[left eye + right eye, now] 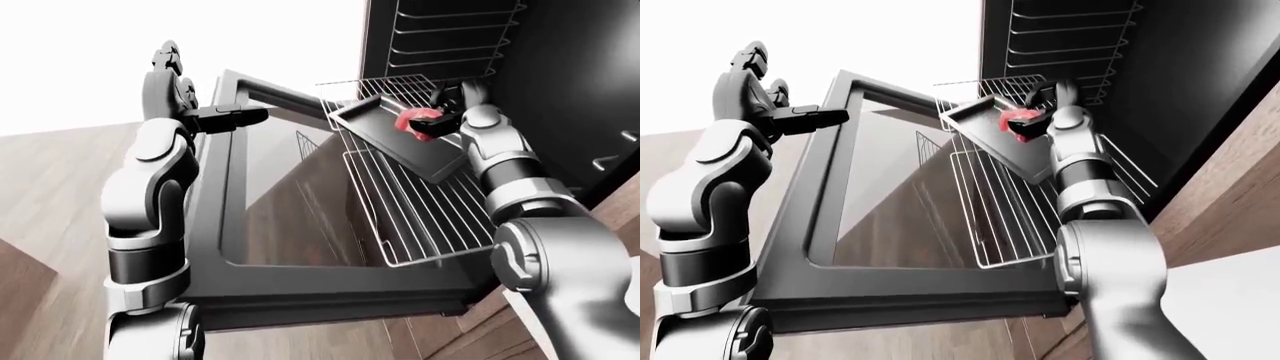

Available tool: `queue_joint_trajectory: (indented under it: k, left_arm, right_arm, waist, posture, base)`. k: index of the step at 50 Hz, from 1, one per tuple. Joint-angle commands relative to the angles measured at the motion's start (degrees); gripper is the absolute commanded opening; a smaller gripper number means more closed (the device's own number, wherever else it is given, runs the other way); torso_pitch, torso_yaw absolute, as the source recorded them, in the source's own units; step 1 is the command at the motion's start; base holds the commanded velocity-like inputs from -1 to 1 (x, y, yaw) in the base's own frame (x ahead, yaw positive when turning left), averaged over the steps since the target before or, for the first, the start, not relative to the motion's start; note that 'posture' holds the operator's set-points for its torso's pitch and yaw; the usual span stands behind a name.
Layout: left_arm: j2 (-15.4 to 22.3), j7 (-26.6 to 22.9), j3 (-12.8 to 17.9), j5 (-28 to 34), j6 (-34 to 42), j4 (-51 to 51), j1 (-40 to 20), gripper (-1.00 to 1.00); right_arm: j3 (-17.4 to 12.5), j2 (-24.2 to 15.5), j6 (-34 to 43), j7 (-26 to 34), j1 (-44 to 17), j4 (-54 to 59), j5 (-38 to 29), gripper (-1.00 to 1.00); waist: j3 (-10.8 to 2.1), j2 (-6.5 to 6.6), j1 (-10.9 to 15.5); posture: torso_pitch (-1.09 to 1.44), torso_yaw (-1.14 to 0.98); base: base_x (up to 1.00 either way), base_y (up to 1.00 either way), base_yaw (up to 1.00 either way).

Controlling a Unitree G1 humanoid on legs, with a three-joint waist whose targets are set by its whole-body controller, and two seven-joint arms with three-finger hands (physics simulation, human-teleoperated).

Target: Place the steak on the rack of the oven.

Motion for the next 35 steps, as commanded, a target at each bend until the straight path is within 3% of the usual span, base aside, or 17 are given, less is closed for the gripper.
queue_joint_trajectory:
  k: [1, 19, 35]
  left_arm:
    - [0.7, 0.0, 0.4, 0.0, -1.5, -2.3, -1.8, 1.0]
    - [0.7, 0.0, 0.6, -0.1, -1.7, -2.7, -0.9, 1.0]
    - [0.8, -0.2, 0.6, 0.0, -2.4, -2.2, -0.6, 1.0]
  right_arm:
    - [-0.2, -0.8, -2.7, -0.8, -2.7, -2.9, 0.1, -0.99]
    - [-0.6, -0.5, -4.1, -2.7, -0.3, -2.0, 0.7, -0.92]
    - [-0.6, -0.6, -4.5, -3.1, 0.8, -2.1, 0.8, -0.59]
  waist:
    - [-2.03, -0.1, 0.0]
    - [-1.96, -0.13, 0.0]
    - [-1.98, -0.15, 0.0]
  posture:
    - [0.0, 0.0]
    - [0.0, 0.0]
    - [0.0, 0.0]
  base:
    - [0.0, 0.0, 0.0]
    - [0.0, 0.0, 0.0]
    - [0.0, 0.0, 0.0]
